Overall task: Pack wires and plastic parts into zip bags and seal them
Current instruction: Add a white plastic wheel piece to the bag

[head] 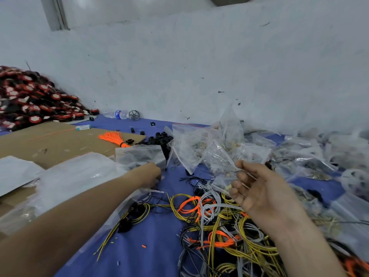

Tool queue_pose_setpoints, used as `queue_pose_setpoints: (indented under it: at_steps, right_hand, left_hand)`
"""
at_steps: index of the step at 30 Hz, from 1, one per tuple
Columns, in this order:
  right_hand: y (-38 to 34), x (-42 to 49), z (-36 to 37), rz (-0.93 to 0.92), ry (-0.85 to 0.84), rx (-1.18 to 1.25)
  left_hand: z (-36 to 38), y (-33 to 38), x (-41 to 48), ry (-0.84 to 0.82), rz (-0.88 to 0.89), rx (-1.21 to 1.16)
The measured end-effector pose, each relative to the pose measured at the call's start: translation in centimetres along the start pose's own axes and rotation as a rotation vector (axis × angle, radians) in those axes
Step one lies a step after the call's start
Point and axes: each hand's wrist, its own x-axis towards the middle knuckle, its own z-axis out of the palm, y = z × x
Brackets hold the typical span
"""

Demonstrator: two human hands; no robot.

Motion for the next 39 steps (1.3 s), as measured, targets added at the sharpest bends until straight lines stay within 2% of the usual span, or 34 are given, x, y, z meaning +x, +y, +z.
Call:
queue_pose_setpoints:
  at_steps: [4,11,13,16,19,21,23,24,26,27,28,29,30,31,32,33,34,35,37,39]
  right_hand:
    - [-0.2,-0.2,0.0,0.000,-0.003,0.004]
    - [-0.3,0.0,-0.4,0.005,-0.007,-0.018]
    - [-0.4,0.1,-0.5,0.009,-0.001,-0.008]
    - [-0.4,0.4,-0.7,0.014,0.007,0.013]
    - [0.1,0.7,-1.0,0.054,0.002,-0.014]
    - [0.8,0.9,-0.9,0.113,-0.002,-0.036]
    - [1.6,1.3,-0.8,0.184,-0.024,0.015]
    - [1.8,1.4,-0.7,0.206,-0.061,0.061]
    - [1.9,1.4,-0.6,0.224,-0.182,0.119]
    - [1.7,1.2,-0.7,0.227,-0.220,0.132]
    - [1.5,1.1,-0.7,0.222,-0.220,0.135]
    - [1.3,1.2,-1.0,0.197,-0.180,0.130]
    - [1.1,1.5,-1.4,0.161,-0.110,0.132]
    - [0.8,1.7,-1.8,0.126,-0.041,0.146]
    - [0.4,1.7,-2.1,0.094,0.021,0.162]
    - [0.0,1.6,-2.4,0.067,0.062,0.175]
    - [-0.6,1.5,-2.8,0.041,0.088,0.180]
    - [-1.2,1.4,-3.2,0.016,0.124,0.174]
    - [-2.5,1.1,-4.3,-0.030,0.175,0.127]
    - [-4.1,0.7,-5.6,-0.066,0.177,0.086]
  left_hand:
    - [-0.4,-0.6,0.0,-0.097,0.031,0.061]
    - [-1.8,0.2,-0.1,-0.014,-0.014,0.143]
    - [-3.3,0.0,-0.3,0.054,-0.019,0.122]
    - [-6.0,-0.2,-0.9,0.271,0.008,-0.140]
    - [-9.7,1.6,-2.6,0.561,0.022,-0.441]
    - [-11.8,4.0,-4.2,0.732,0.100,-0.694]
    - [-13.1,7.4,-6.4,0.702,0.303,-1.022]
    - [-13.2,8.9,-7.6,0.633,0.444,-1.066]
    - [-12.8,11.4,-9.3,0.425,0.691,-0.983]
    - [-12.3,12.0,-9.5,0.276,0.786,-1.023]
    - [-12.1,12.1,-9.6,0.158,0.837,-1.163]
    - [-11.7,11.7,-9.2,0.115,0.841,-1.369]
    - [-11.1,11.1,-8.2,0.153,0.776,-1.573]
    - [-10.4,10.3,-6.8,0.267,0.624,-1.737]
    - [-9.5,9.1,-5.1,0.407,0.417,-1.804]
    - [-8.2,7.7,-3.2,0.526,0.187,-1.729]
    - [-6.5,6.4,-1.3,0.572,-0.025,-1.516]
    - [-4.5,5.0,0.3,0.520,-0.168,-1.231]
    - [-0.3,3.0,3.2,0.373,-0.181,-0.834]
    - [2.6,2.5,4.6,0.304,-0.089,-0.680]
